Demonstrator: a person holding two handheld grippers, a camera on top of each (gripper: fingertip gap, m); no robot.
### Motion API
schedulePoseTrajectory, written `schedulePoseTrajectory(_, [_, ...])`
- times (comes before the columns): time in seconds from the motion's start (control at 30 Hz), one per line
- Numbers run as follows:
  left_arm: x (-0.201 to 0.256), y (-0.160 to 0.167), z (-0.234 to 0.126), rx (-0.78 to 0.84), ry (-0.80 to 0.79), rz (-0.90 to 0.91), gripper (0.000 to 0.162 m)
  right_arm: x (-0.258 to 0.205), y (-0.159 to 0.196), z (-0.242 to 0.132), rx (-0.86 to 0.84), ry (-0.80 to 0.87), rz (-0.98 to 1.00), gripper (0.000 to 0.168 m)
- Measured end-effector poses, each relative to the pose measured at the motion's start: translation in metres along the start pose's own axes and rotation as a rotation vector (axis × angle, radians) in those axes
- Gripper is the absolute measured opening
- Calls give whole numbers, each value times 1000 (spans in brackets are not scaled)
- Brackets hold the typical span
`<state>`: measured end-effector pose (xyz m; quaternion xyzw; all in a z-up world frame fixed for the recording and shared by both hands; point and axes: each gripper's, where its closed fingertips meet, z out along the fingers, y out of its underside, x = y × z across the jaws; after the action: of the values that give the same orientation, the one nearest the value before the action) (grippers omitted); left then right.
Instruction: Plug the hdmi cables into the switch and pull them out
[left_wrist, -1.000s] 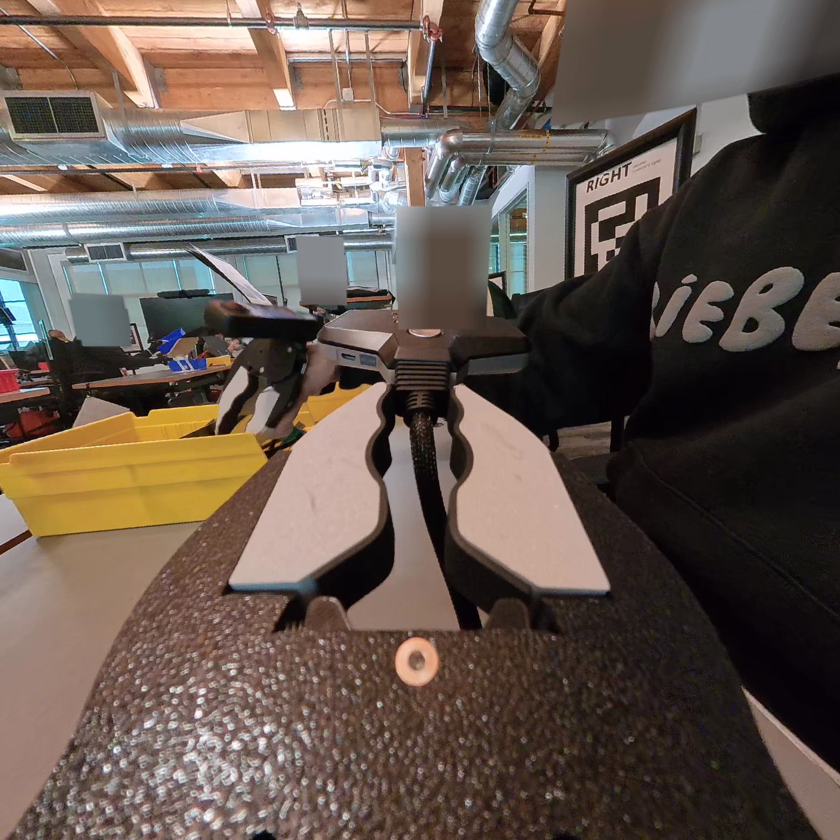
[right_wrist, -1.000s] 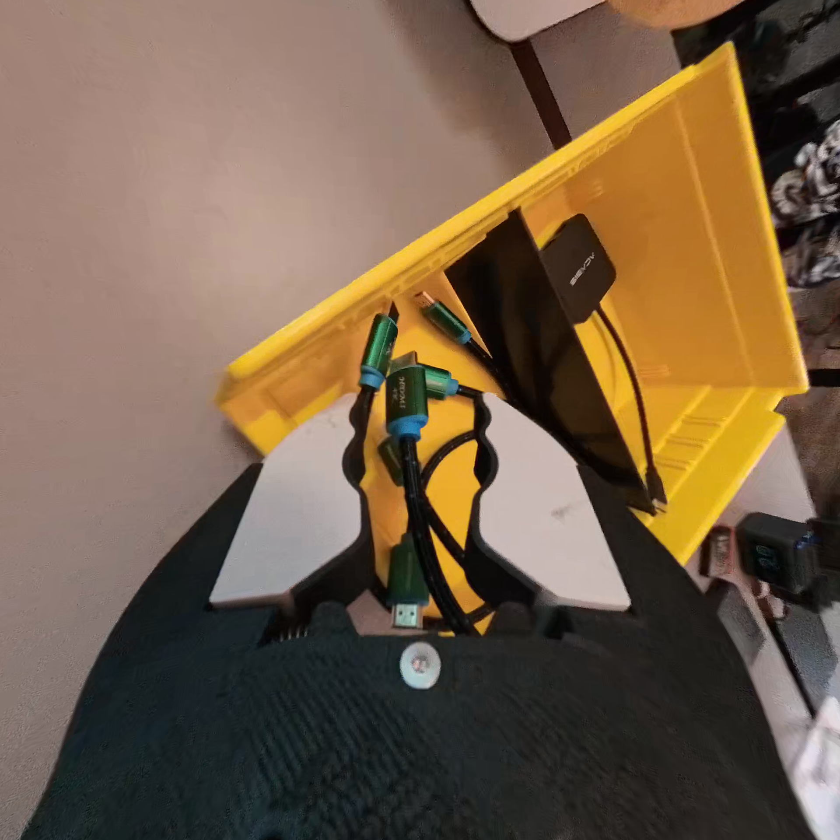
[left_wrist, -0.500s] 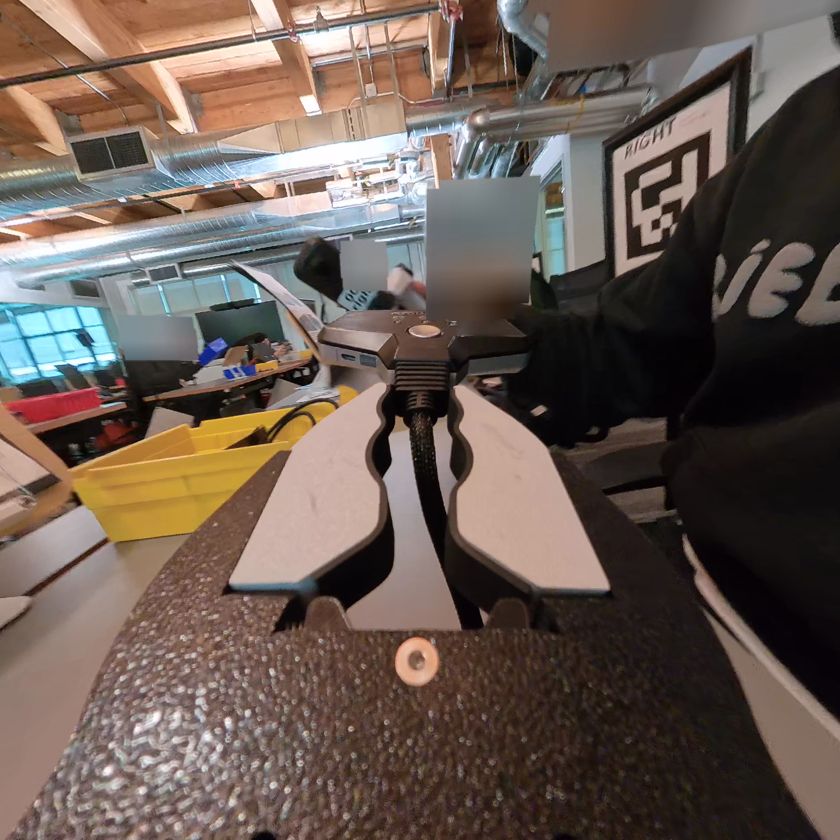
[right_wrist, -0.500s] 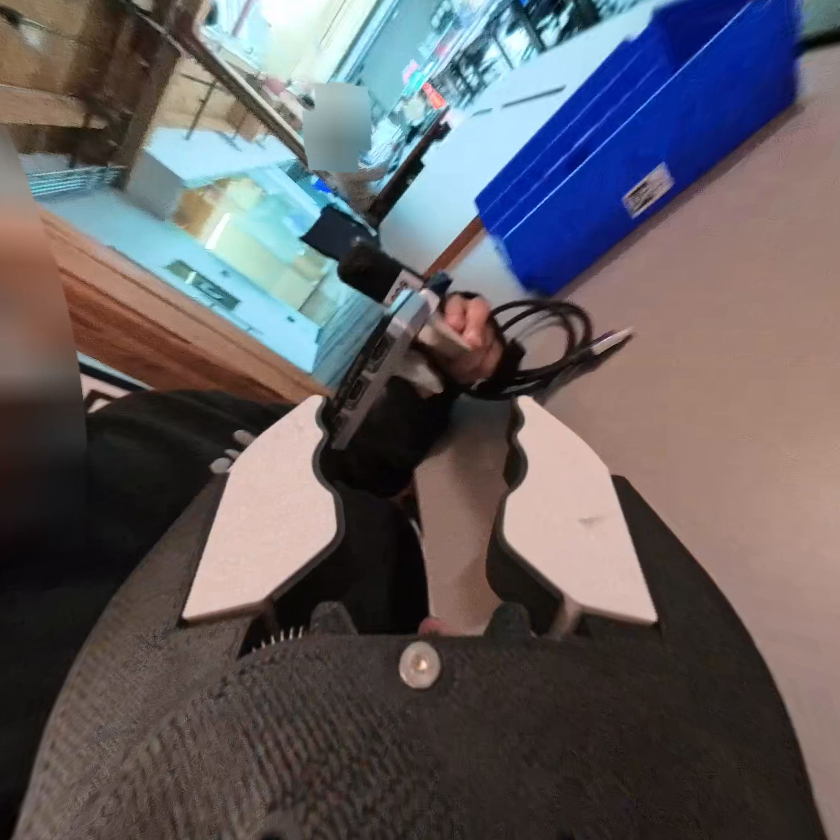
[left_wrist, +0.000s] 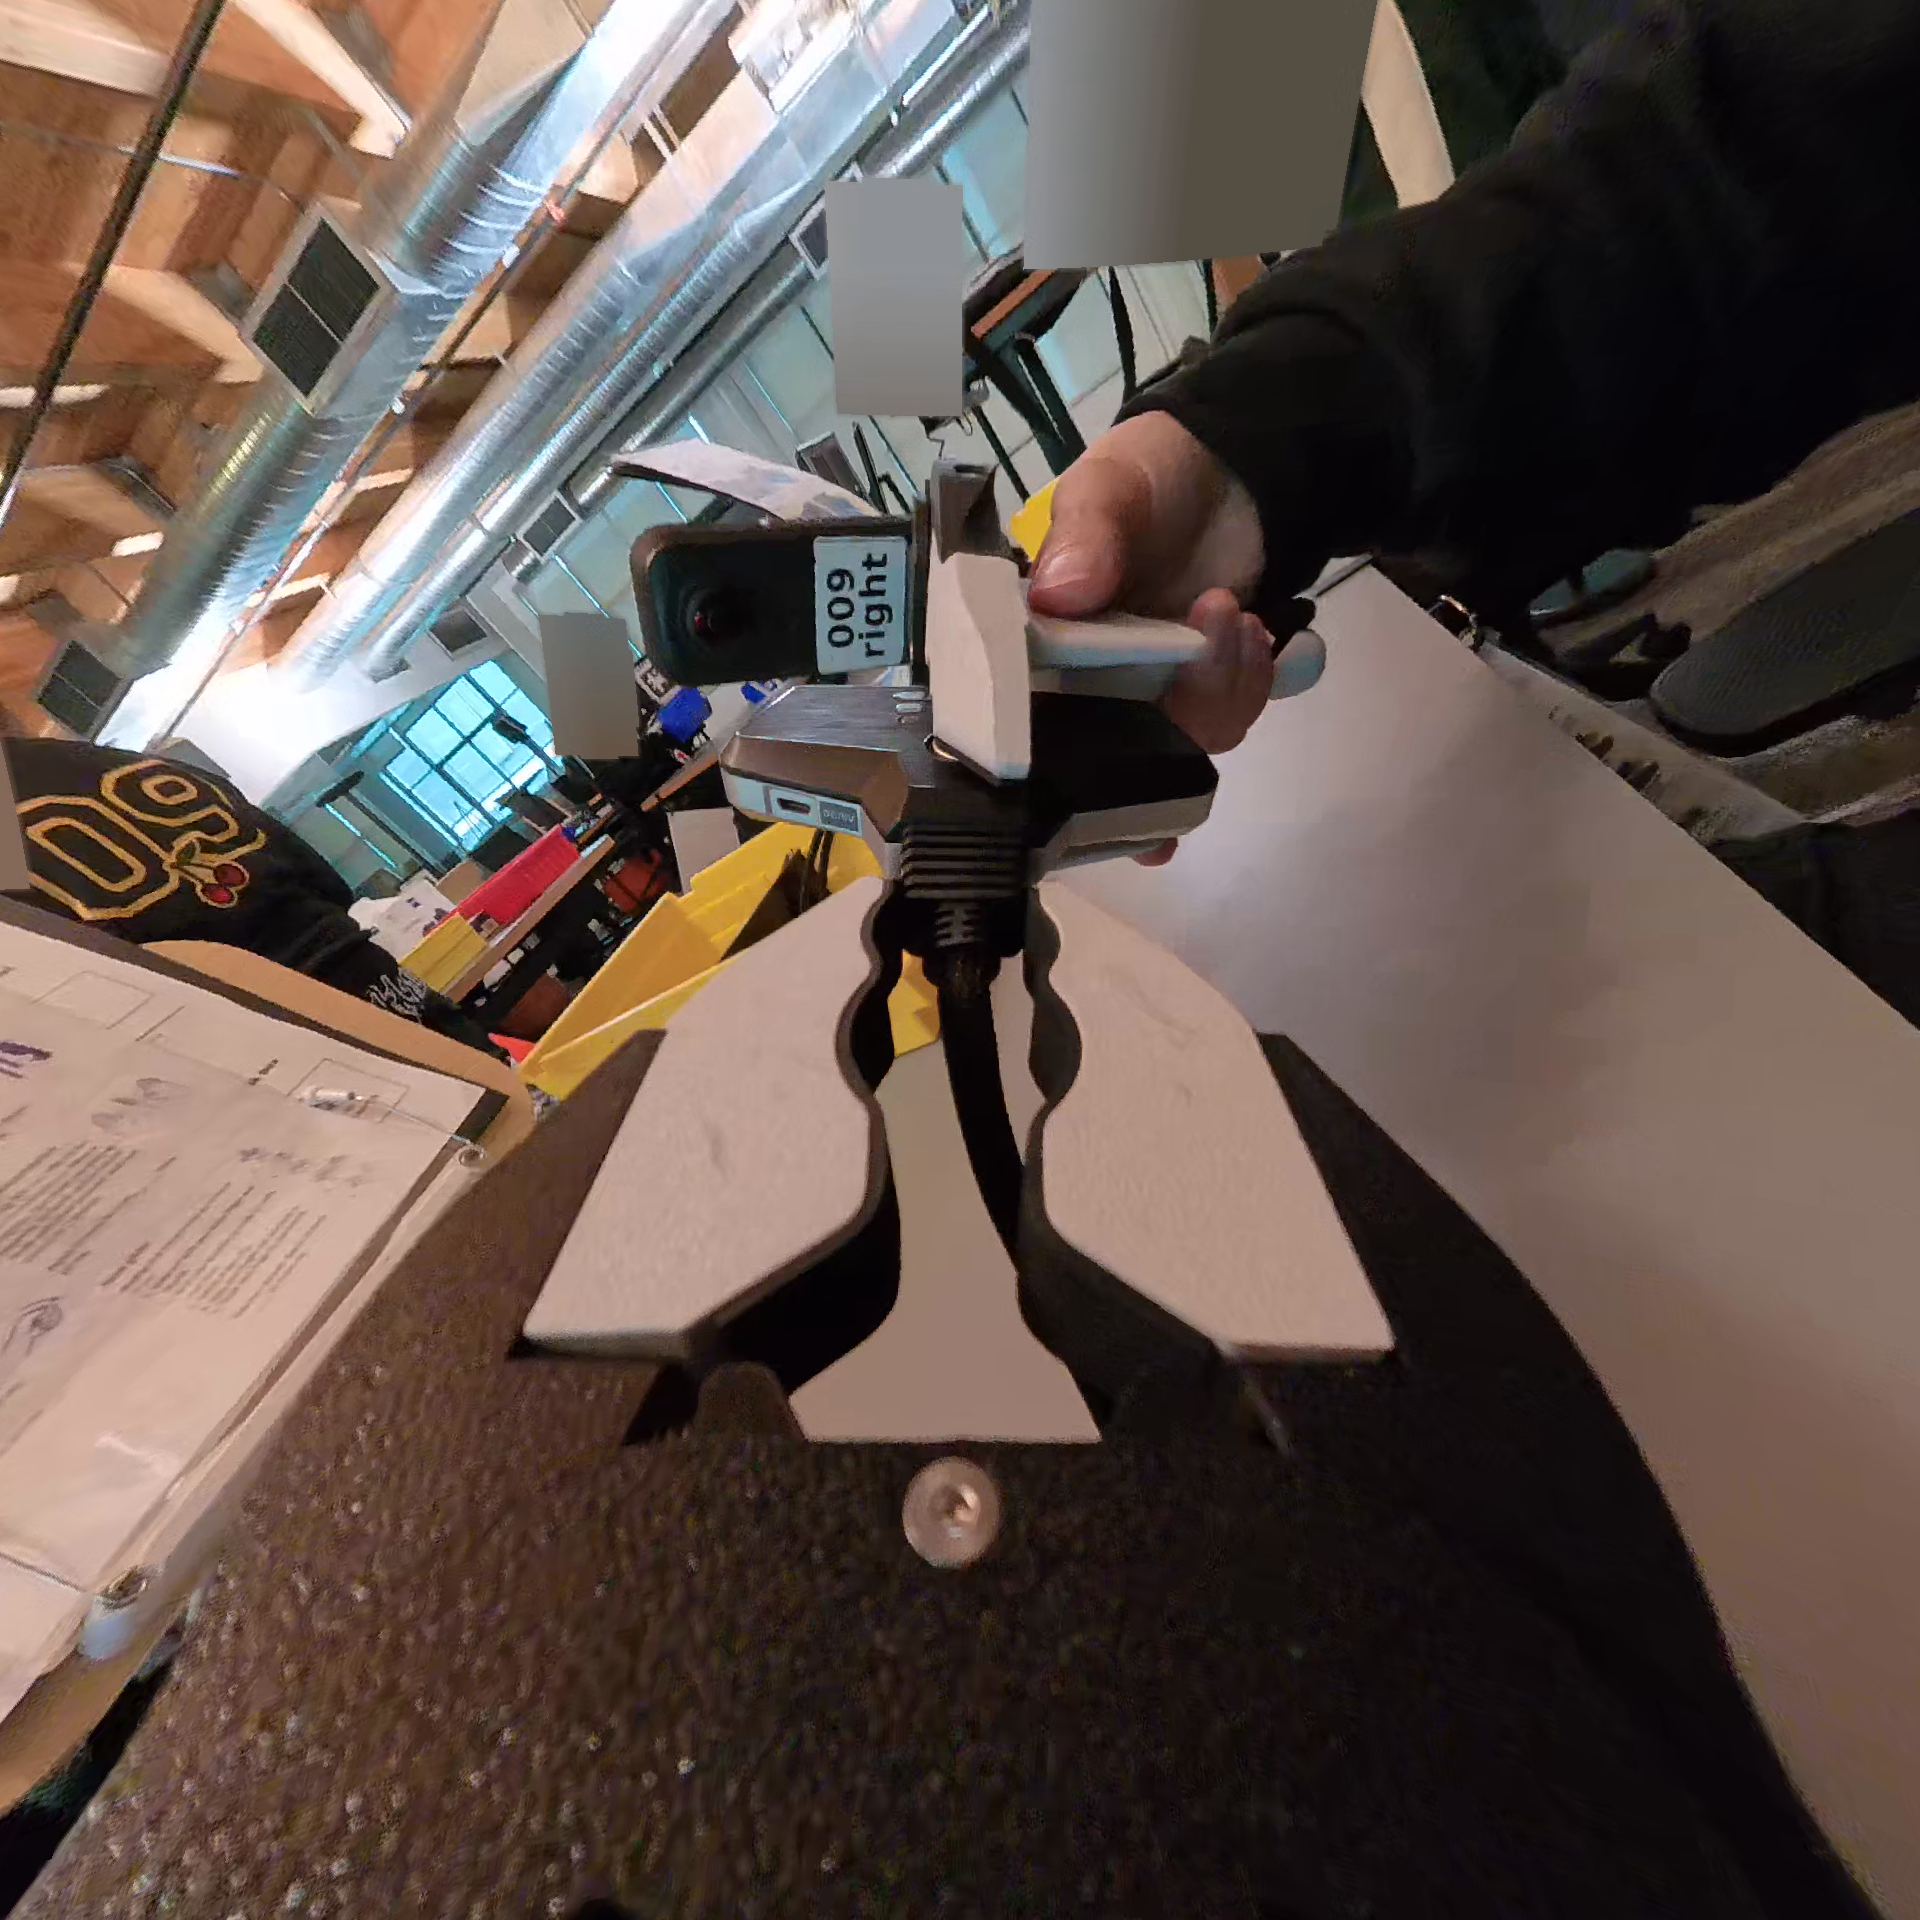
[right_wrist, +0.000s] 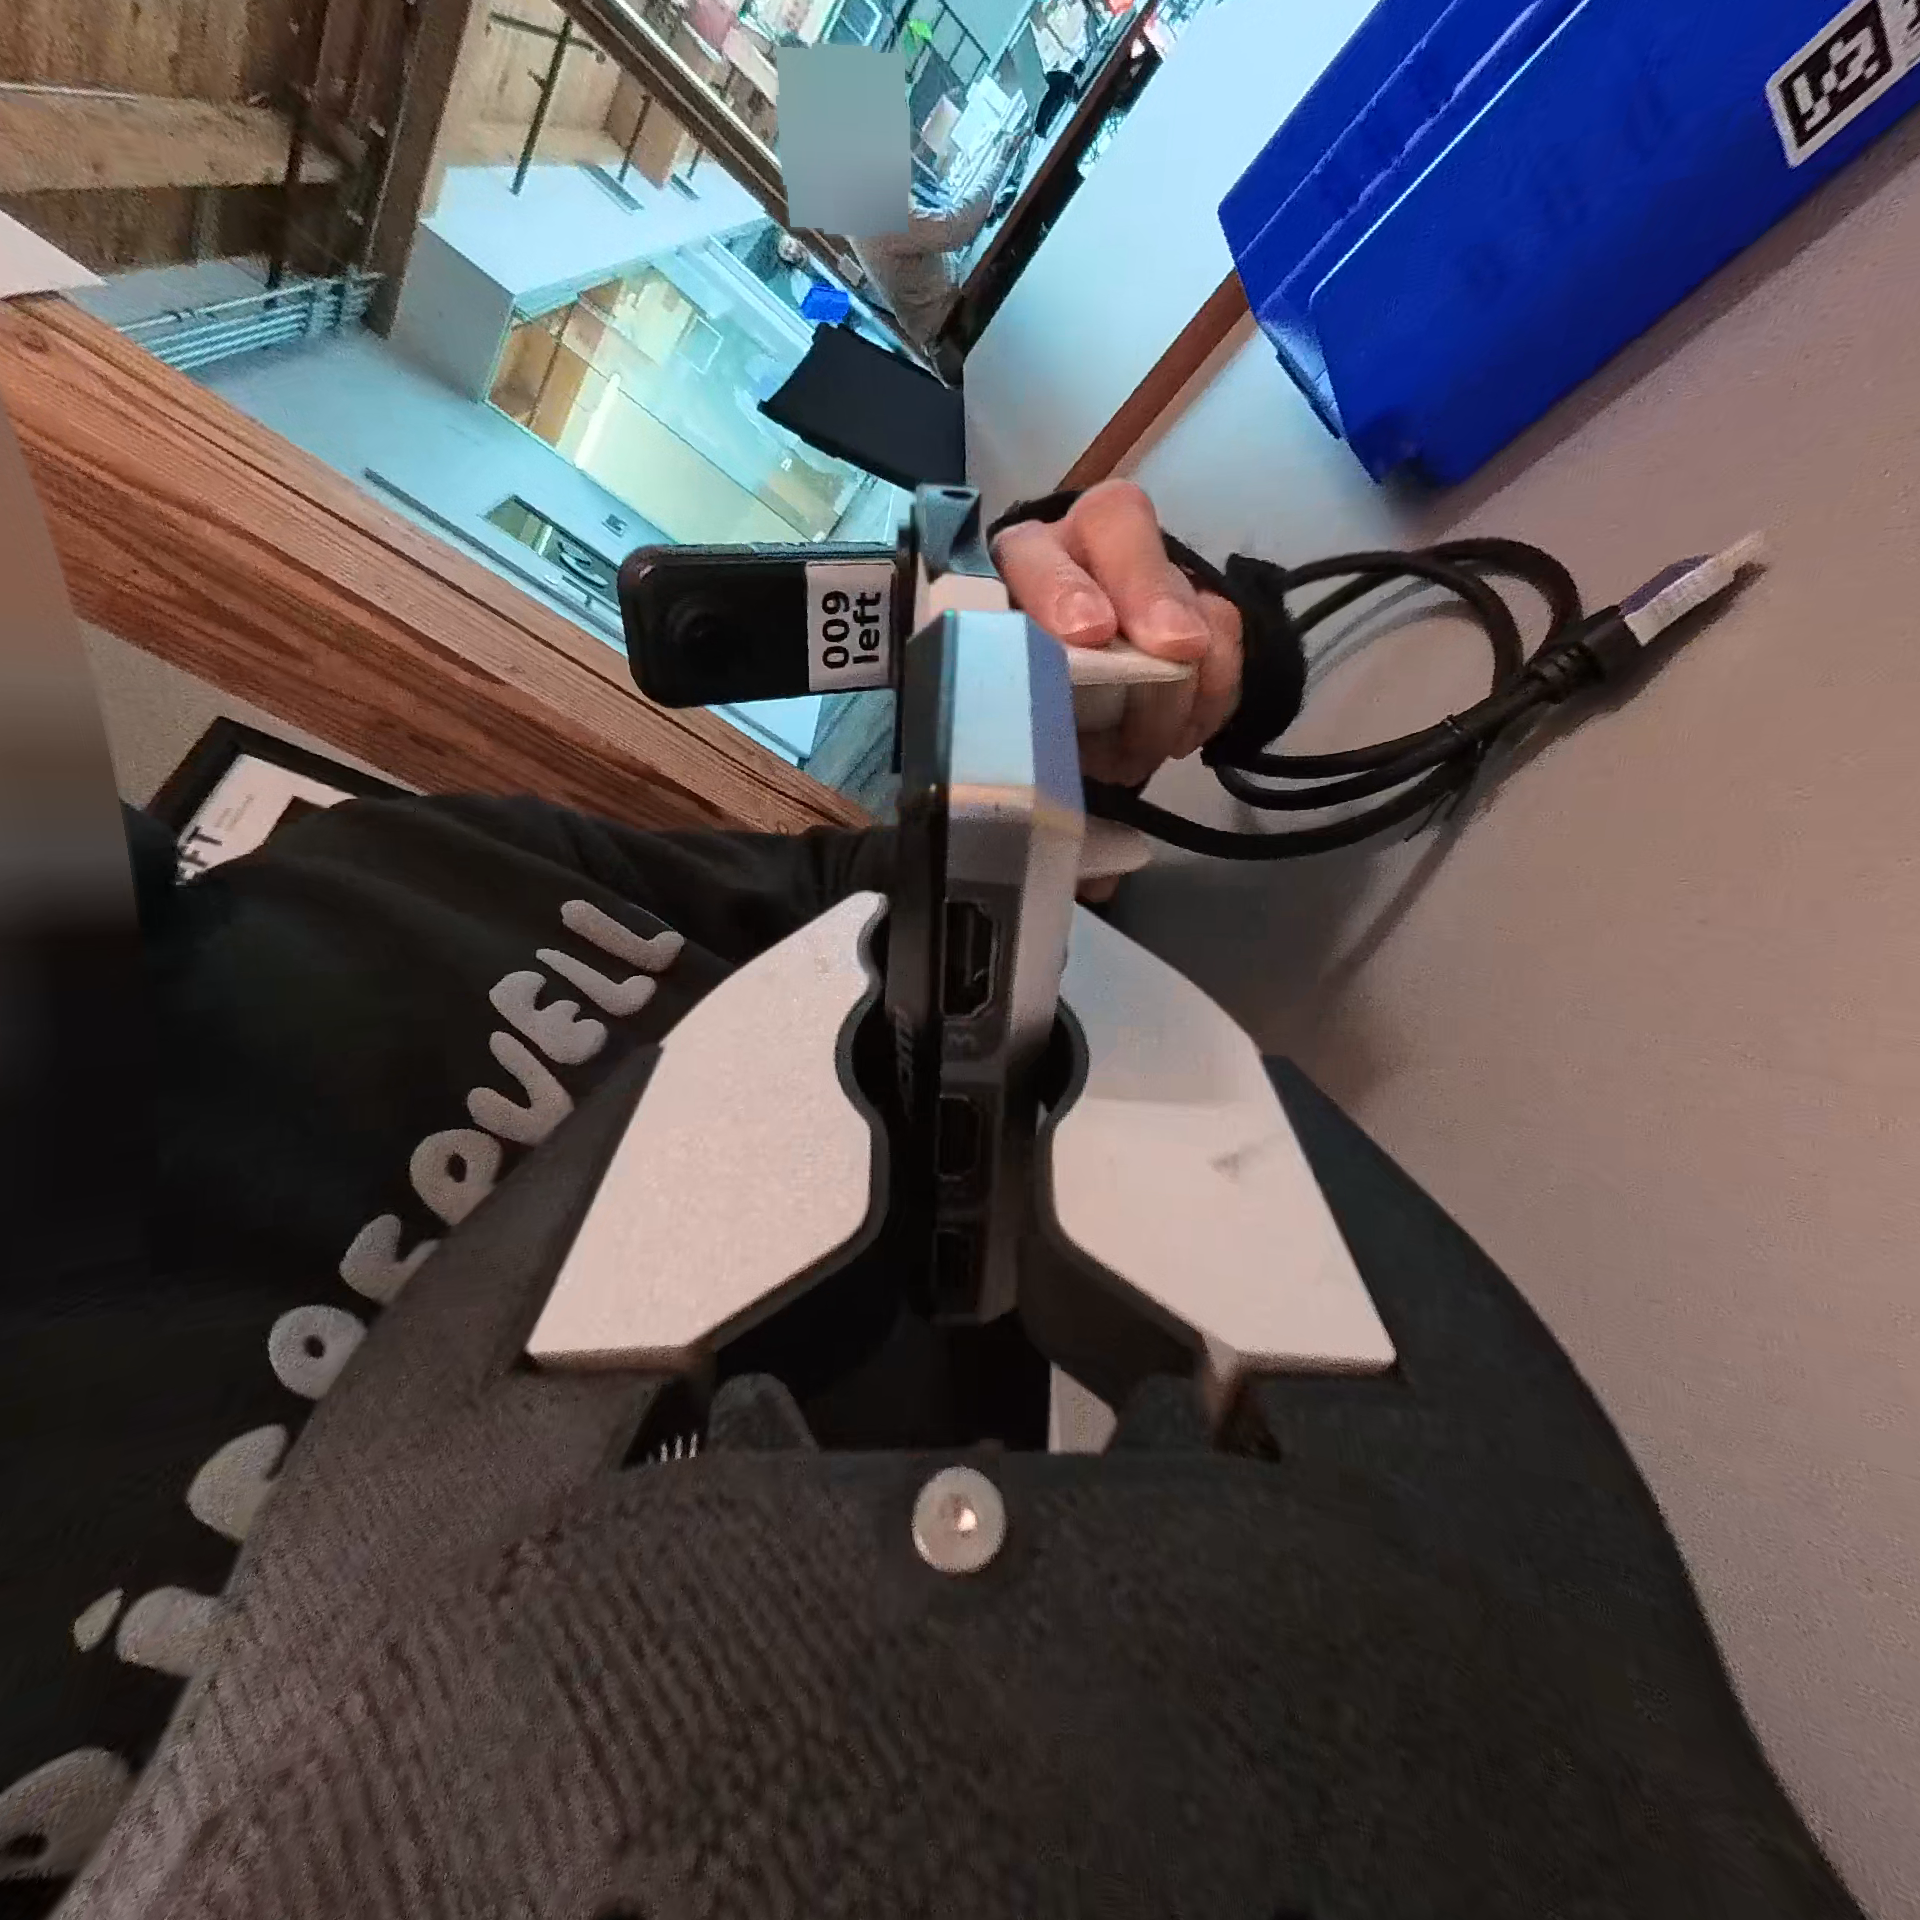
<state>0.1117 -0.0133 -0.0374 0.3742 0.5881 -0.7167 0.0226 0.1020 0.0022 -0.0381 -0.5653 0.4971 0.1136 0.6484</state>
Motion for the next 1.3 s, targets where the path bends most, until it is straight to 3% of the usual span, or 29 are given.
schedulePoseTrajectory(0.07, [-4,-2,1,-11,-27,-29,22,4,-3,-6,20,27,-48,24])
schedulePoseTrajectory(0.2, [-41,-52,-25,137,-238,-34,54,-4,-37,-45,162,64,-124,24])
schedulePoseTrajectory(0.33, [-77,-67,-62,96,-419,-50,50,-35,-92,-107,332,157,-282,24])
schedulePoseTrajectory(0.47, [-90,-41,-73,29,-456,-119,50,-63,-150,-177,466,344,-431,24])
schedulePoseTrajectory(0.63, [-80,-3,-51,2,-375,-221,50,-82,-215,-256,590,602,-568,24])
schedulePoseTrajectory(0.77, [-63,31,-31,-45,-293,-274,52,-47,-245,-315,561,841,-474,24])
schedulePoseTrajectory(0.9, [-55,47,-25,-36,-254,-332,51,15,-245,-357,404,1045,-347,24])
schedulePoseTrajectory(1.13, [-53,54,-26,-28,-231,-362,46,93,-228,-355,131,1256,-330,24])
schedulePoseTrajectory(1.3, [-58,50,-30,23,-253,-376,44,71,-240,-317,67,1228,-478,24])
